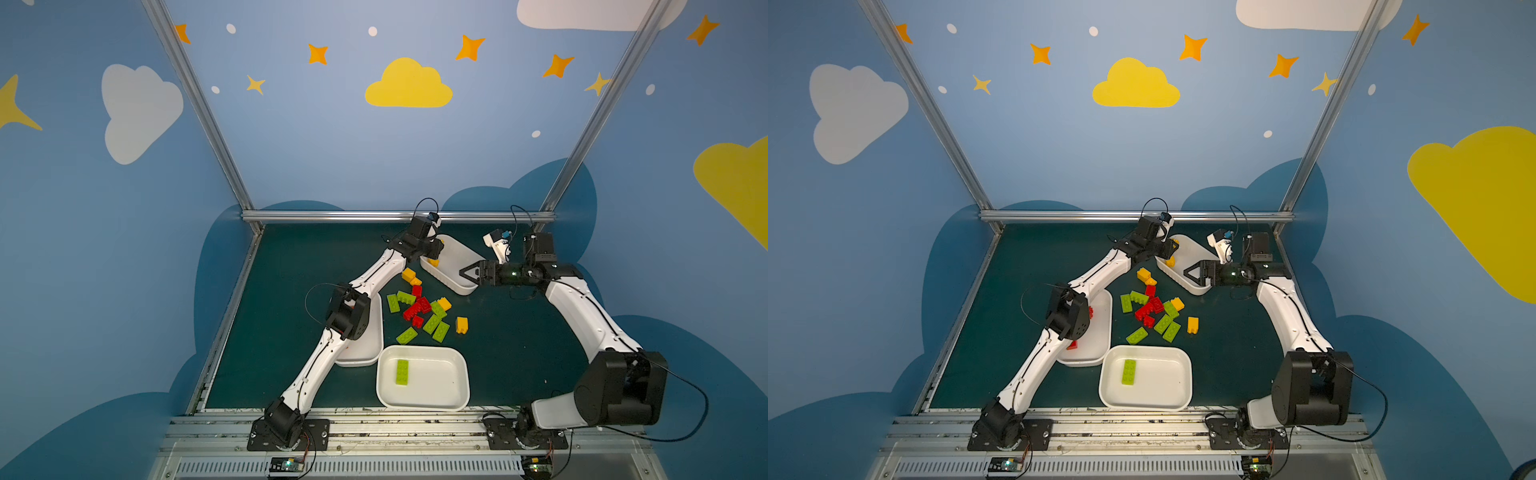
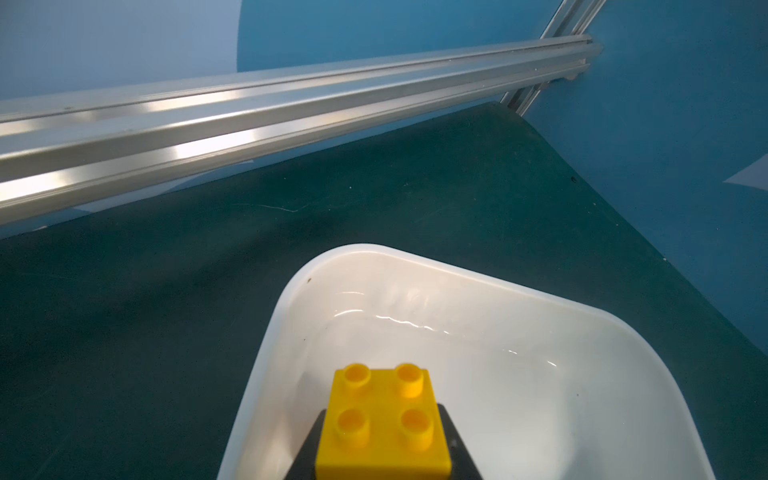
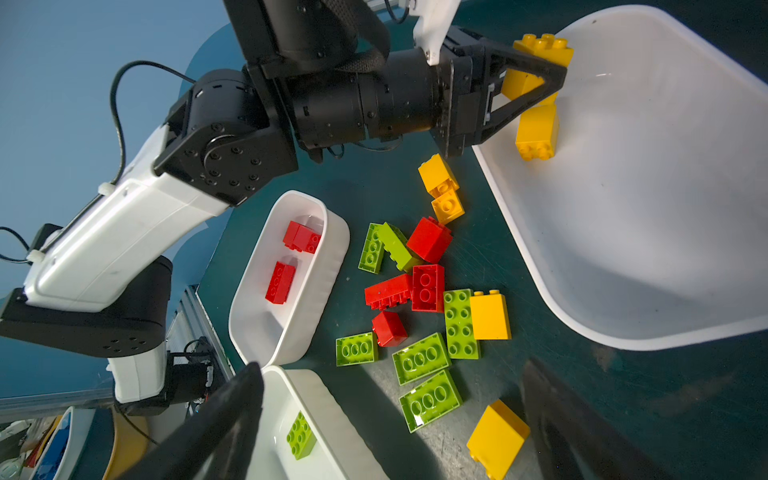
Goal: Sort the legos into containers by color
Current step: 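Carry the yellow brick with the left gripper over the far tub and lower it, then reach the left gripper to the pile and grasp a small yellow brick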
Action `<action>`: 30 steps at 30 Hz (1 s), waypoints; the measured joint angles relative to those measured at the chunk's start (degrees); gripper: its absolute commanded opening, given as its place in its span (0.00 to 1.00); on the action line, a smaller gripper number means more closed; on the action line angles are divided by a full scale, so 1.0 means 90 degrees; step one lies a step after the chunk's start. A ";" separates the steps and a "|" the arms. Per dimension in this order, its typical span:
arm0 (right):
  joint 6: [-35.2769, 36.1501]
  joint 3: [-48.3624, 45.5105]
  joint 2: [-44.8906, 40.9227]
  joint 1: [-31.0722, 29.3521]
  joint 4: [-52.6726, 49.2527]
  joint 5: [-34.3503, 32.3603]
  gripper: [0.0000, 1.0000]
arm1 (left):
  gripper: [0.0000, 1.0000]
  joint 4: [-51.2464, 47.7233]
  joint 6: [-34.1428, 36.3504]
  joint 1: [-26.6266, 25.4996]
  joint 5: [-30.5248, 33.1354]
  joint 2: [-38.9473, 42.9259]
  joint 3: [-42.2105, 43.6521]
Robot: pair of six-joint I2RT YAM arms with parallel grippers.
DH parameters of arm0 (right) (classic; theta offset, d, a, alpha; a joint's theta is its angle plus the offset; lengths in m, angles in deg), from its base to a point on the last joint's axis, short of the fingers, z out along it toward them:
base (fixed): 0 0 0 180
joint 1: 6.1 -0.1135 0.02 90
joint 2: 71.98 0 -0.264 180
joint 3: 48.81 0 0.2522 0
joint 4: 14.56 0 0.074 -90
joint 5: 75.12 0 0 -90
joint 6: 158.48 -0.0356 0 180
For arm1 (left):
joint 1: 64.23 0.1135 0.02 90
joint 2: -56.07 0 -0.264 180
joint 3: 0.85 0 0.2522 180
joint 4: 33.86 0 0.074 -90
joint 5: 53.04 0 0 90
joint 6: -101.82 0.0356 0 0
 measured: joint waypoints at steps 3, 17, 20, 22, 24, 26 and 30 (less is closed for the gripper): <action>0.0000 0.0017 0.0000 0.0000 -0.0005 0.0000 0.95 | 0.56 -0.0022 0.0124 -0.0010 -0.0126 0.0015 0.0000; 0.0002 0.0070 0.0000 0.0000 -0.0015 0.0000 0.95 | 0.77 -0.1931 -0.0852 -0.0005 0.0367 0.2021 0.1100; 0.0000 0.0070 0.0000 0.0000 -0.0017 0.0000 0.95 | 0.79 -0.2378 -0.1627 -0.0005 0.0855 0.2533 0.1474; 0.0000 0.0070 0.0000 -0.0002 -0.0015 0.0000 0.95 | 0.79 -0.2676 -0.2227 0.0000 0.1190 0.2652 0.1542; 0.0000 0.0068 0.0000 -0.0017 -0.0017 0.0002 0.95 | 0.79 -0.2992 -0.2883 0.0002 0.1501 0.2657 0.1581; 0.0005 0.0068 0.0000 -0.0041 -0.0017 0.0002 0.95 | 0.79 -0.3349 -0.3514 0.0007 0.1751 0.2582 0.1586; 0.0022 0.0068 0.0000 -0.0085 -0.0027 0.0000 0.95 | 0.79 -0.3980 -0.4631 0.0017 0.2072 0.2171 0.1355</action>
